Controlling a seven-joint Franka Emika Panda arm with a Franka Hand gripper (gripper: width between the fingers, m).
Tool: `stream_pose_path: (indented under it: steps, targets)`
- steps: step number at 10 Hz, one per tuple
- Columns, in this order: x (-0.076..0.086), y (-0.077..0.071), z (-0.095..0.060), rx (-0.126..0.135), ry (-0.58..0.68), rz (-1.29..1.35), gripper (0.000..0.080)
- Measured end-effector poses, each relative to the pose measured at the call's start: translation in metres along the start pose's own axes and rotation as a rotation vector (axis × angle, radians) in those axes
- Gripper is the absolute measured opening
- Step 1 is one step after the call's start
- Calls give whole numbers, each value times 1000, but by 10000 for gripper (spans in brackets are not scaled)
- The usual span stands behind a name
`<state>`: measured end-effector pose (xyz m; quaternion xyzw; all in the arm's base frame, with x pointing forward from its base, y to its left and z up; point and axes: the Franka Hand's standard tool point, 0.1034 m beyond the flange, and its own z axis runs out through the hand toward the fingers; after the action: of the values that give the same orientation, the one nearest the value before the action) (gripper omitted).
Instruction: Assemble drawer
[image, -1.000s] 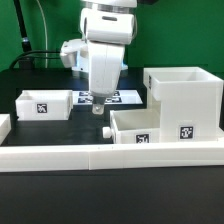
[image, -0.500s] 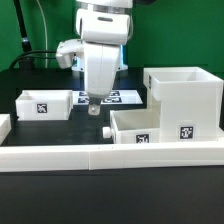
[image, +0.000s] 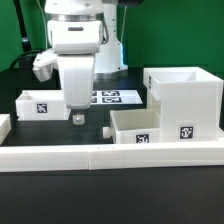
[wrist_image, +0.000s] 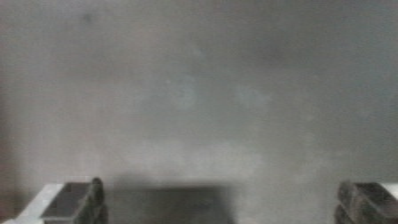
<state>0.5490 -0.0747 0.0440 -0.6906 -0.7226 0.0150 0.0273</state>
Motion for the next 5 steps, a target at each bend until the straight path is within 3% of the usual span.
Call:
stream_pose_path:
  steps: [3, 5]
  targets:
    - [-10, -6, 5, 24, 85, -31, 649]
    - [-11, -6, 5, 27, 75, -13, 649]
